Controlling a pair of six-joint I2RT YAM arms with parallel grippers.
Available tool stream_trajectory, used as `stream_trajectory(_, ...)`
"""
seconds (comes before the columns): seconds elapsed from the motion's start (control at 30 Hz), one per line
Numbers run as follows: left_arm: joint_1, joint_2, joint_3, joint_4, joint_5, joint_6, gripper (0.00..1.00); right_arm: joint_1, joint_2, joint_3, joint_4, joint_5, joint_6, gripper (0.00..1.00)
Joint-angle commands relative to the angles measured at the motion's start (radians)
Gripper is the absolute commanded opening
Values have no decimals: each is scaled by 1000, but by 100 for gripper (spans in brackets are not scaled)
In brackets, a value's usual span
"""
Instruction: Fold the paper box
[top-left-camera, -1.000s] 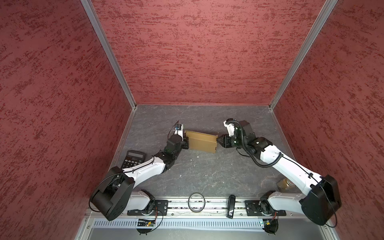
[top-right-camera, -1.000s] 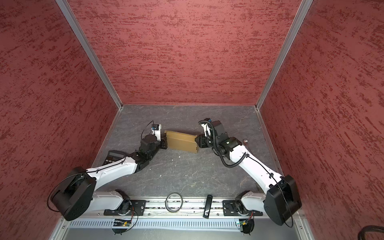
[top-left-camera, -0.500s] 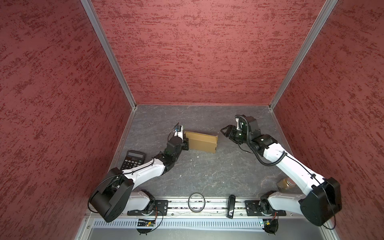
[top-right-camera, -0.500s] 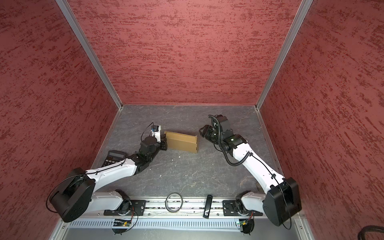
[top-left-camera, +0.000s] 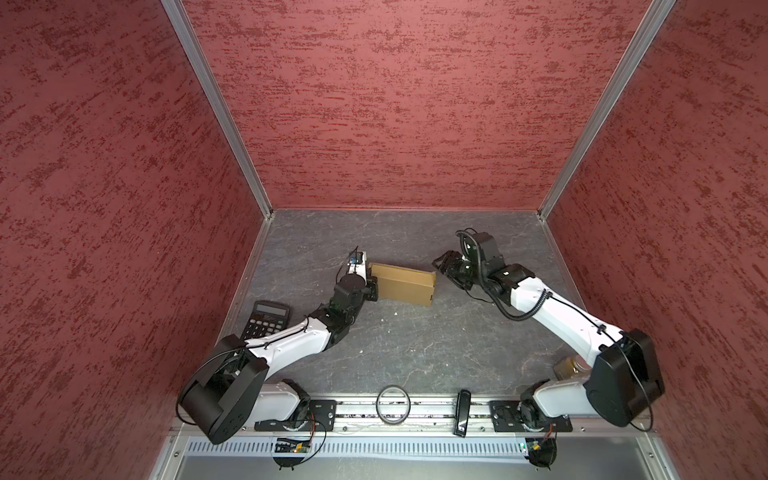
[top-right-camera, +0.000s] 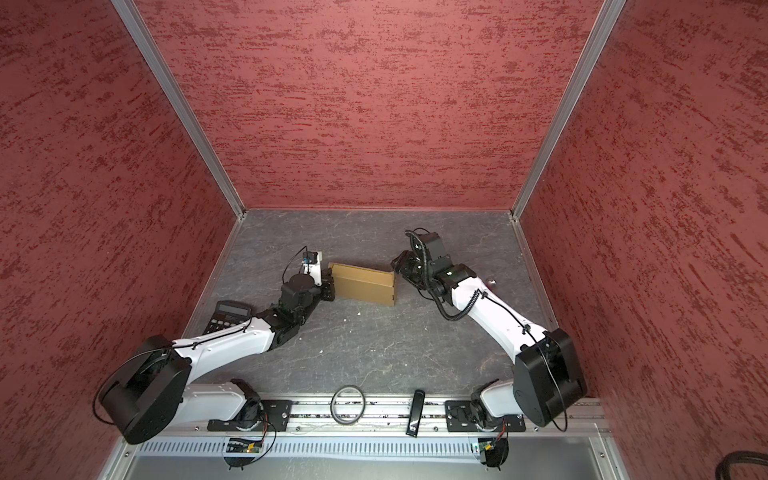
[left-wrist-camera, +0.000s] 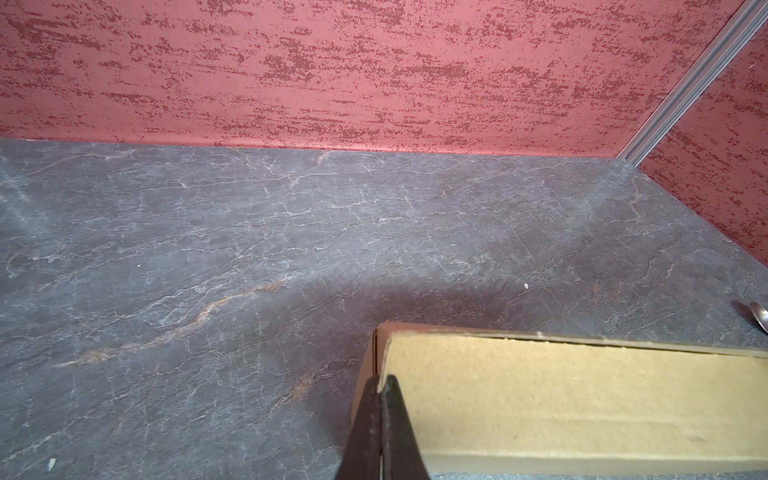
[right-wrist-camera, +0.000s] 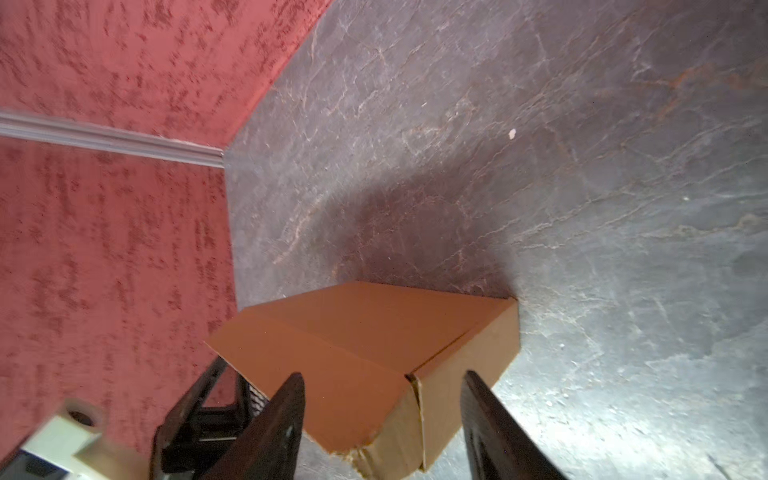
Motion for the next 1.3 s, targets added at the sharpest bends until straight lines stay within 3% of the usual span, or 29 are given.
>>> stream_trajectory(0.0, -18, 54, -49, -204, 50, -6, 0, 38, -1, 153, -166, 172, -255, 63)
stream_trajectory(0.07, -18, 55, -46, -206, 52, 1, 0, 39, -4, 223, -231, 195, -422, 65)
stream_trajectory(0.2, -18, 56, -48, -200, 61, 4, 0, 52, 14, 325, -360, 101, -777, 66)
stream_trajectory(0.23, -18, 59, -50, -198, 61, 6, 0, 75, 17, 335, -393, 109, -858, 75)
stream_trajectory(0.33, -18, 62, -53, -191, 66, 6, 0, 123, 20, 322, -444, 140, -1010, 76)
stream_trajectory(0.5, -18, 63, -50, -191, 70, 11, 0, 181, 39, 316, -409, 115, -1135, 75)
stream_trajectory(0.83, -18, 65, -51, -189, 73, 14, 0, 299, 213, 368, -360, 252, -1324, 70)
stream_trajectory(1.27, -20, 60, -55, -186, 69, 13, 0, 348, 303, 346, -259, 428, -1389, 53)
